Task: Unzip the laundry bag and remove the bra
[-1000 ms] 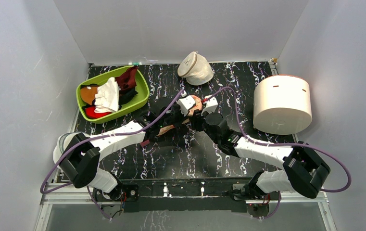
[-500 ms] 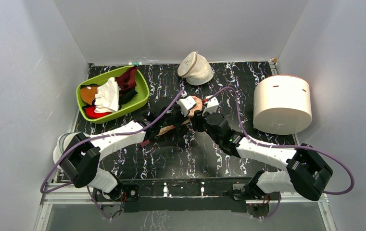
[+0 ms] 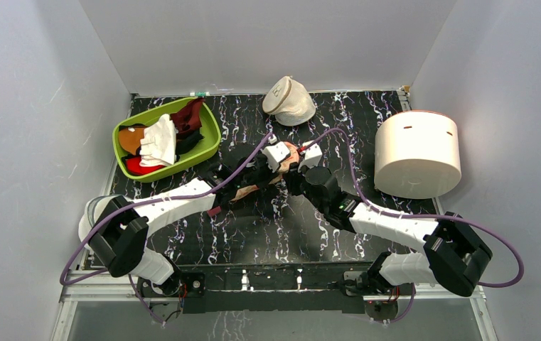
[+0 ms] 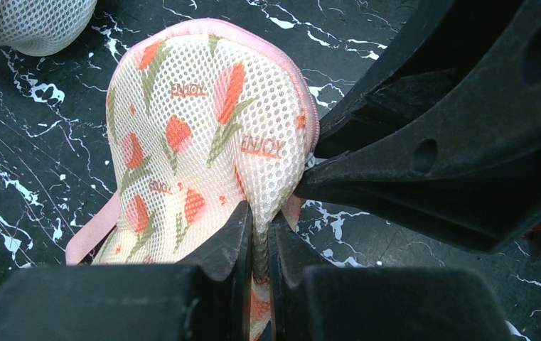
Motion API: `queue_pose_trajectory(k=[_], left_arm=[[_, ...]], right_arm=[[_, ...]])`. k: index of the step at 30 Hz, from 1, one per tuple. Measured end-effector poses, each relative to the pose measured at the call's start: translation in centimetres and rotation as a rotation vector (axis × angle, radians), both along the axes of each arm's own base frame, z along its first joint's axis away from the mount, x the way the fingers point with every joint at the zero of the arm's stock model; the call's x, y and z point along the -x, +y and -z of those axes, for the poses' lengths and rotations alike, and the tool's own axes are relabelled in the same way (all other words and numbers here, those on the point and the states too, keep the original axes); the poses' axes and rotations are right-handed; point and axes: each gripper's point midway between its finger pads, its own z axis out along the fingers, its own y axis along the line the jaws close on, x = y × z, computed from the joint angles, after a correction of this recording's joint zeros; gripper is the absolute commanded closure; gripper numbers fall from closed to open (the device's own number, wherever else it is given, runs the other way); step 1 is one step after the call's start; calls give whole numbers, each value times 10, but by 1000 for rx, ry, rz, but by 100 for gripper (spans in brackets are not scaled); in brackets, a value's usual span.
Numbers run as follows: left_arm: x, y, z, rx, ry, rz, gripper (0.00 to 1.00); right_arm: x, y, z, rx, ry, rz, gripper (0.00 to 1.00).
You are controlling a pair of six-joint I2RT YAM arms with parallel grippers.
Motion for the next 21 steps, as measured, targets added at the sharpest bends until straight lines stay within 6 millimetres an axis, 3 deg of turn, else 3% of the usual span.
queue_pose_trajectory(k=[8, 9, 12, 21], left_arm=[[0, 0, 0, -7, -3, 3, 100], [0, 0, 0, -7, -3, 3, 100], [0, 1, 0, -12, -4, 6, 100], [0, 1, 1, -17, -4, 11, 100]], right_arm=[[0, -2, 0, 17, -8, -4, 98], [0, -2, 0, 21, -8, -3, 98], [1, -3, 1, 32, -6, -6, 86], [3, -7, 2, 59, -7, -15, 93]])
